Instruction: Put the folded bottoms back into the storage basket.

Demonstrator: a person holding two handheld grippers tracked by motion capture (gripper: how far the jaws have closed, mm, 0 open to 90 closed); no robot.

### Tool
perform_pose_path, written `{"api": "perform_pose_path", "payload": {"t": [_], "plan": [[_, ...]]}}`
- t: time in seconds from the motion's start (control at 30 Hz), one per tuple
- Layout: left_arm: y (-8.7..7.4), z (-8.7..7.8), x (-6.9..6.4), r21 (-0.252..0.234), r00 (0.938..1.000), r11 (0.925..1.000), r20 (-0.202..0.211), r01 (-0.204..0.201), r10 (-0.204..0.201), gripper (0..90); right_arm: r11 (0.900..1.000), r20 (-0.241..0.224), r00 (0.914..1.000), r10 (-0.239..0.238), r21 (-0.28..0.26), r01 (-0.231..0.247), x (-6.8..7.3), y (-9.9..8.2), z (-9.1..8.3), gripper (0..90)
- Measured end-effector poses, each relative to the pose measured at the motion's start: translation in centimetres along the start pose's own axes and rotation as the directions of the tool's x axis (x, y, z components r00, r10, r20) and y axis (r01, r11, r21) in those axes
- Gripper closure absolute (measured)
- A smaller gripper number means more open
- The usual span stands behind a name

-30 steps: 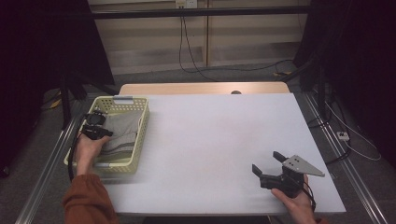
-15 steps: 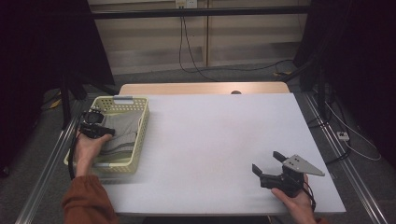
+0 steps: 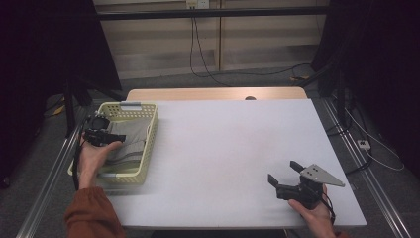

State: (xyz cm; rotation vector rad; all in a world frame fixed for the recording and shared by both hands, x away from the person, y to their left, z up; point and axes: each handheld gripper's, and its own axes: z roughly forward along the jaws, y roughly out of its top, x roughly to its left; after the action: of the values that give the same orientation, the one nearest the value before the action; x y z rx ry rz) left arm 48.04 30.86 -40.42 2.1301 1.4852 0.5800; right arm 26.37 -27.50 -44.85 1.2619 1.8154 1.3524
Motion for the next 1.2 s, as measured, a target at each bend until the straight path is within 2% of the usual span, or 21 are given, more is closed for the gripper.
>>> {"api": "perform_pose_path", "payload": {"t": [0.23,0.37,0.47,0.53,0.63,0.7,0.8,0.83,0.87,0.9,0.97,1.0,1.1,1.2], "plan": [[0.2,-0.8,0.2,-0.065,0.9997,0.9977,-0.014,0.020,-0.021,10.1,1.0000,0.005,1.0000,-0.003,-0.001,0.003,0.0,0.0,-0.1,5.4],[-0.1,-1.9,0.7,-0.153,0.9988,0.9871,0.025,0.045,-0.042,8.1,1.0000,0.006,1.0000,-0.006,0.000,0.006,0.1,0.1,0.0,5.3],[-0.3,-2.5,0.9,-0.192,0.9990,0.9805,0.022,0.043,-0.039,6.3,0.9999,0.007,0.9999,-0.010,-0.001,0.010,0.2,0.1,0.0,5.4],[-0.4,-2.7,1.0,-0.222,0.9980,0.9735,0.040,0.056,-0.048,6.3,1.0000,0.007,0.9999,-0.008,-0.002,0.008,0.3,0.1,0.0,5.3],[-0.4,-2.9,0.9,-0.228,0.9979,0.9722,0.050,0.052,-0.041,6.3,0.9999,0.006,0.9999,-0.010,-0.004,0.010,0.2,0.1,-0.1,5.4],[-0.4,-3.1,0.6,-0.237,0.9988,0.9709,0.045,0.030,-0.020,6.6,1.0000,0.007,1.0000,-0.006,-0.002,0.006,0.1,0.1,-0.1,5.4],[-0.1,-3.5,0.4,-0.231,0.9974,0.9727,0.071,0.019,-0.003,6.3,1.0000,0.009,0.9999,-0.006,-0.001,0.006,0.1,0.1,-0.1,5.4],[-0.1,-3.8,0.4,-0.240,0.9974,0.9705,0.072,0.017,0.001,6.3,1.0000,0.011,0.9999,-0.004,0.001,0.004,0.1,0.1,-0.1,5.4],[-0.1,-3.9,0.3,-0.265,0.9972,0.9640,0.075,0.020,0.000,6.2,1.0000,0.013,0.9999,0.001,0.001,-0.001,0.1,0.1,0.0,5.4],[-0.1,-4.1,0.2,-0.277,0.9970,0.9607,0.077,0.015,0.007,6.2,1.0000,0.014,0.9999,-0.003,0.002,0.003,0.1,0.1,0.0,5.4],[-0.1,-4.3,0.0,-0.290,0.9977,0.9570,0.064,-0.002,0.021,6.4,1.0000,0.015,0.9999,-0.002,-0.001,0.002,0.2,0.1,0.0,5.4],[-0.1,-4.2,0.0,-0.304,0.9977,0.9527,0.064,-0.005,0.025,5.4,1.0000,0.016,0.9999,-0.004,-0.001,0.004,0.3,0.1,0.0,5.4],[-0.2,-4.4,-0.4,-0.345,0.9955,0.9364,0.046,-0.063,0.083,5.7,1.0000,0.016,0.9999,-0.006,-0.002,0.006,0.3,0.2,0.0,5.4],[-0.4,-4.8,-0.5,-0.364,0.9920,0.9312,0.108,-0.022,0.066,5.6,1.0000,0.014,0.9999,-0.005,-0.002,0.005,0.3,0.2,0.0,5.4]]}}
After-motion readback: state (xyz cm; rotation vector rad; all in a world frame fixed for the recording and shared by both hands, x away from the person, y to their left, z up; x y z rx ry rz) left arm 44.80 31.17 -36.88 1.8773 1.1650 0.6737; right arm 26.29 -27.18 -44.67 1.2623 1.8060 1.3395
